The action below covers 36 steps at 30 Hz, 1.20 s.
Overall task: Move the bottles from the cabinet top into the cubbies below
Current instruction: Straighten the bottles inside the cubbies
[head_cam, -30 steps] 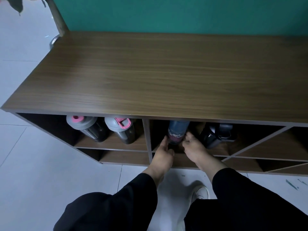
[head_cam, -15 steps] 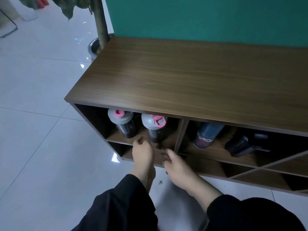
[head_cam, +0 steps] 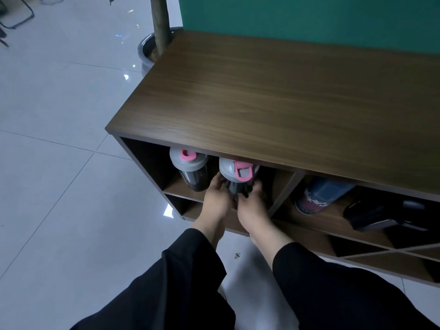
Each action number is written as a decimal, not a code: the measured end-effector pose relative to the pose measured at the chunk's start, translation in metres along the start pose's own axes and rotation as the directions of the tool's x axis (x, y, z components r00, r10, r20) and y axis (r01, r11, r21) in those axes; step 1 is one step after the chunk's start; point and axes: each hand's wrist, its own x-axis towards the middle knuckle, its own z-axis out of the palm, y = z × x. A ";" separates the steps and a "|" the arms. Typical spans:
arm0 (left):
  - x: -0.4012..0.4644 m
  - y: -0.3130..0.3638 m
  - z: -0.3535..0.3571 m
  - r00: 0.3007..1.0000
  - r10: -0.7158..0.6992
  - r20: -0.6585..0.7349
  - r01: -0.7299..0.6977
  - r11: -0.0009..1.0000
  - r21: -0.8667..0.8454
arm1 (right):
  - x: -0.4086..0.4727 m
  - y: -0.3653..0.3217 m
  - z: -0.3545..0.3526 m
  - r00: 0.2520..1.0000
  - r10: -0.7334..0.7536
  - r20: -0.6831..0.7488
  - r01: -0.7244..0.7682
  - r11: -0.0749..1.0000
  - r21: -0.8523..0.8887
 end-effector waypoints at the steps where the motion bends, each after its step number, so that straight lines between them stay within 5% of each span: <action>1: 0.003 0.000 0.000 1.000 0.007 0.004 -0.007 1.000 0.000 | -0.004 0.001 0.003 1.000 0.000 -0.016 0.000 1.000 0.019; 12: 0.011 0.000 0.005 0.999 -0.002 0.046 0.004 0.999 -0.045 | -0.008 0.009 -0.001 1.000 0.005 0.009 -0.005 0.999 0.035; 16: 0.017 -0.011 -0.002 0.976 -0.127 -0.178 0.097 0.981 -0.166 | -0.010 0.017 -0.003 0.988 0.130 0.079 -0.123 0.988 -0.089; 18: 0.022 -0.017 -0.015 0.910 -0.180 -0.372 0.093 0.966 -0.242 | -0.019 0.022 0.000 0.968 0.188 0.164 -0.165 0.976 -0.142; 22: 0.012 0.007 -0.033 0.823 -0.127 -0.554 -0.055 0.952 -0.300 | -0.029 0.024 0.023 0.955 0.041 0.293 0.029 0.973 -0.228; 28: 0.009 0.025 -0.034 0.871 0.010 -0.491 -0.184 0.934 -0.307 | -0.011 -0.024 0.049 0.917 0.083 0.390 -0.195 0.946 0.257; 29: 0.011 0.024 -0.036 0.876 0.007 -0.482 -0.186 0.927 -0.325 | -0.006 -0.030 0.053 0.910 0.117 0.397 -0.236 0.935 0.266; 32: 0.015 0.026 -0.044 0.904 -0.012 -0.428 -0.166 0.912 -0.375 | 0.010 -0.025 0.059 0.953 -0.058 0.298 0.060 0.998 0.003; 36: 0.018 0.029 -0.046 0.923 -0.044 -0.381 -0.143 0.882 -0.449 | -0.001 -0.029 0.060 0.942 -0.026 0.335 0.012 0.999 0.044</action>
